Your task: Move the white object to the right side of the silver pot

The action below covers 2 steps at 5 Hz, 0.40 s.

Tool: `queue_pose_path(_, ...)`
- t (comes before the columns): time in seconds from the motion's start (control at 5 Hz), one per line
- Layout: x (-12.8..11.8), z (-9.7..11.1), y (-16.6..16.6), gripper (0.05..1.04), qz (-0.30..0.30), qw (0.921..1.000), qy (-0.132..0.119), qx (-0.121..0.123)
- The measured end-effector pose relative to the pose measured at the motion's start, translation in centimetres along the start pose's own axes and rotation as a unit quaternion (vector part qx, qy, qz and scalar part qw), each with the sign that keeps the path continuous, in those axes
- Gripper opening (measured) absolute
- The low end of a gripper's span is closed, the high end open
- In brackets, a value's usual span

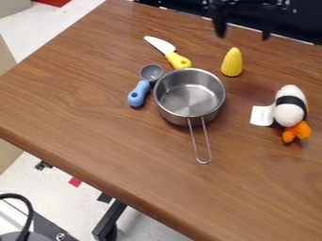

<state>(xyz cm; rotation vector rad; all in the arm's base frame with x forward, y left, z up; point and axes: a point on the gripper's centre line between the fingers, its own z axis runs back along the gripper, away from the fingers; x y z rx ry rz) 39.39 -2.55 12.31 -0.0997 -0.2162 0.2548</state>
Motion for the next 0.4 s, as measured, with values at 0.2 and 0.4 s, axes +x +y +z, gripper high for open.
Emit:
queue_pose_path(0.2,1.8,0.1,2.8,1.000,0.028,0.9993,-0.005,0.023)
queue_pose_path(0.4,3.1,0.3,5.8,1.000,0.071,0.9969,-0.014,0.031)
